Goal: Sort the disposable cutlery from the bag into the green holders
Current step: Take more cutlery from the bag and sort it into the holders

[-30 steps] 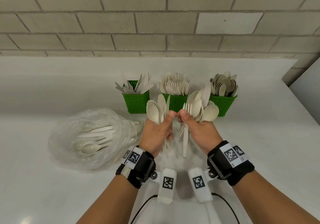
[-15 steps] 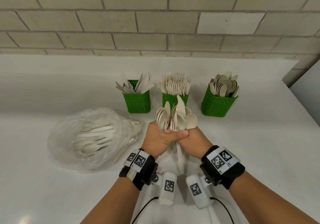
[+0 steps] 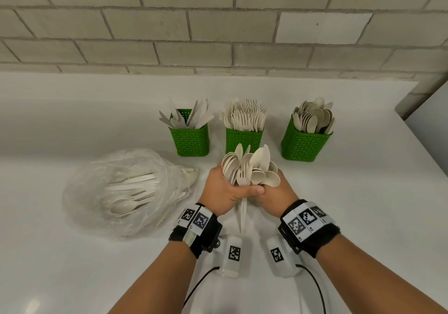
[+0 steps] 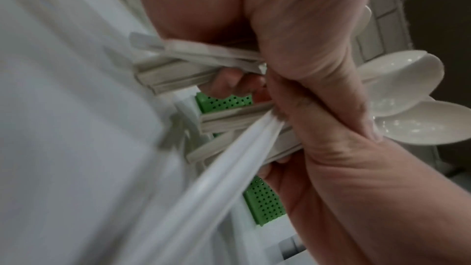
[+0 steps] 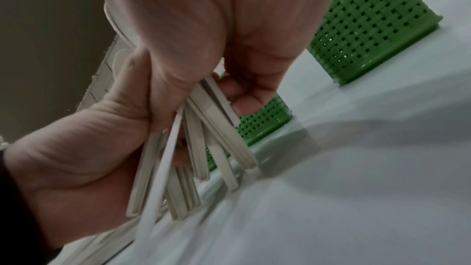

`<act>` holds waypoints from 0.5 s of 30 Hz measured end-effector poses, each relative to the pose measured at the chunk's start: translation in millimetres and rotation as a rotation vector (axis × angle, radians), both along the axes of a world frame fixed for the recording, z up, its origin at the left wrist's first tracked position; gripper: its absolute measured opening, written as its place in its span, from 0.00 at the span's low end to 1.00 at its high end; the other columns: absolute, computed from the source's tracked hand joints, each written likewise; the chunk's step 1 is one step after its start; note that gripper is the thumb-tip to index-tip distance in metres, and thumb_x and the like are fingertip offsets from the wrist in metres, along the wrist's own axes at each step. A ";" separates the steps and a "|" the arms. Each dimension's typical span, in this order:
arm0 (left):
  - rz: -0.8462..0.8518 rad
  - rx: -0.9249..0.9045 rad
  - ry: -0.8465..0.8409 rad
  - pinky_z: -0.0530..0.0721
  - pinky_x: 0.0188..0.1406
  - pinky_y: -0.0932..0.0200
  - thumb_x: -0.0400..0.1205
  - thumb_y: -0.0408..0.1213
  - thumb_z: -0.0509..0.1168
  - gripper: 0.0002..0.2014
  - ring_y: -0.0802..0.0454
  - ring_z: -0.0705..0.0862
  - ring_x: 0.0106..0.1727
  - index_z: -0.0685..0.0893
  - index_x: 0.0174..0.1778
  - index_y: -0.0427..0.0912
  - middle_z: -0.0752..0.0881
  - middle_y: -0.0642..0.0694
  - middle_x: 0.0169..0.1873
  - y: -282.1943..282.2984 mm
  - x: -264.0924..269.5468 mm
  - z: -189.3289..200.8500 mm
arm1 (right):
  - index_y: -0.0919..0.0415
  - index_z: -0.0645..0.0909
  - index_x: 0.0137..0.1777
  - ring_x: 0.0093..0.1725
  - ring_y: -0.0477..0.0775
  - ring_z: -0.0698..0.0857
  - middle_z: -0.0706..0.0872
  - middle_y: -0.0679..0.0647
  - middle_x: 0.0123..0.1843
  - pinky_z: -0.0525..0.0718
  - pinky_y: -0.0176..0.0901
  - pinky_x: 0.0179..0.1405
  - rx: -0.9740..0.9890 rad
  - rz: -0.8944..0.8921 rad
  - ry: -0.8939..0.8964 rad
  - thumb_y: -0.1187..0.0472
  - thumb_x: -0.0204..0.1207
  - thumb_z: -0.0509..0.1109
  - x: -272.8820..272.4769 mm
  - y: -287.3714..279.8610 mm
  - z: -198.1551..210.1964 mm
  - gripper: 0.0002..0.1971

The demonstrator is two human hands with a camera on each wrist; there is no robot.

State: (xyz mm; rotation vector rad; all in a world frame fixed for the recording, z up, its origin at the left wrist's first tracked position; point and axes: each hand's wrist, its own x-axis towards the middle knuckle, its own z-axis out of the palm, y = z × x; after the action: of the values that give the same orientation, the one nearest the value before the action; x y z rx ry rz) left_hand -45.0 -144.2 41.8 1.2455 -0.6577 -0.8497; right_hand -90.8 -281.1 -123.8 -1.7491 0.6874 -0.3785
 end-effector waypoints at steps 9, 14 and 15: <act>0.040 -0.049 0.004 0.85 0.62 0.41 0.68 0.24 0.80 0.23 0.39 0.87 0.61 0.86 0.59 0.37 0.90 0.37 0.56 -4.3 44.0 -24.4 | 0.58 0.86 0.56 0.54 0.47 0.89 0.91 0.51 0.51 0.87 0.54 0.56 -0.165 0.134 -0.042 0.59 0.64 0.82 -20.8 31.6 133.9 0.19; 0.016 -0.113 0.040 0.84 0.63 0.37 0.71 0.22 0.77 0.19 0.36 0.87 0.62 0.88 0.57 0.40 0.89 0.34 0.57 -2.3 48.3 -27.1 | 0.64 0.86 0.56 0.57 0.50 0.89 0.91 0.56 0.52 0.86 0.51 0.61 -0.053 0.168 -0.139 0.65 0.69 0.81 -20.9 31.8 136.5 0.16; 0.015 -0.123 0.048 0.83 0.63 0.37 0.72 0.23 0.77 0.19 0.36 0.86 0.62 0.89 0.57 0.42 0.89 0.33 0.57 -2.4 48.4 -26.2 | 0.63 0.86 0.57 0.58 0.50 0.89 0.91 0.55 0.53 0.86 0.50 0.61 -0.021 0.177 -0.148 0.65 0.70 0.81 -20.1 32.1 135.5 0.16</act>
State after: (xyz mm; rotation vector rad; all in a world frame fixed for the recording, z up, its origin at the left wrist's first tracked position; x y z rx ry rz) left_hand 3.5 -146.7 15.6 1.1147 -0.6518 -0.8126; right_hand -110.8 -249.0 11.7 -1.7662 0.4205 -0.3890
